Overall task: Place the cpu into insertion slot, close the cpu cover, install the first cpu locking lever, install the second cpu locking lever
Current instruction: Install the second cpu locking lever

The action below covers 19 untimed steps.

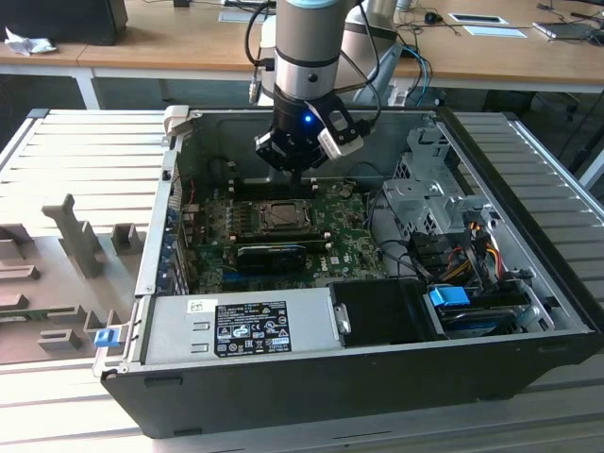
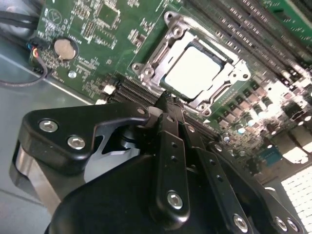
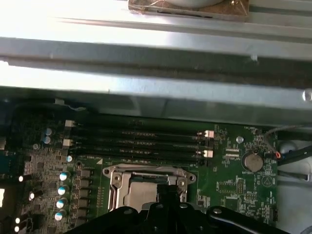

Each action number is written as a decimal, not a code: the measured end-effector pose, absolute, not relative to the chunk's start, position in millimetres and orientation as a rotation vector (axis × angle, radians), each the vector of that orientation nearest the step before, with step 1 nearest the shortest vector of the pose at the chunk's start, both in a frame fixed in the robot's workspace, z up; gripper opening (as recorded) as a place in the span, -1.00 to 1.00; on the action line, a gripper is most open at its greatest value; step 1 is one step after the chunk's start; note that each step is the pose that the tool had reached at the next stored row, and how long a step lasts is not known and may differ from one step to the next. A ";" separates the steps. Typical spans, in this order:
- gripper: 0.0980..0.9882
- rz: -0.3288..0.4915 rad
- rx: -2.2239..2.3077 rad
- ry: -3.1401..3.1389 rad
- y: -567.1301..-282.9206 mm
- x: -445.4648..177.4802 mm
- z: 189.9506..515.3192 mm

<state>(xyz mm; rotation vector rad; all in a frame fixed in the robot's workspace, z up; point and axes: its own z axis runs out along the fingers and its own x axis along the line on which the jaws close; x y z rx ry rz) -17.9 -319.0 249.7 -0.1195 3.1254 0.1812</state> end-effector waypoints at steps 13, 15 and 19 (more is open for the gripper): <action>-0.98 0.181 -0.120 3.125 -328.2 -17.9 249.5; -0.98 0.181 -0.119 3.125 -328.7 -17.9 249.5; -0.98 0.181 -0.120 3.125 -330.2 -17.9 249.5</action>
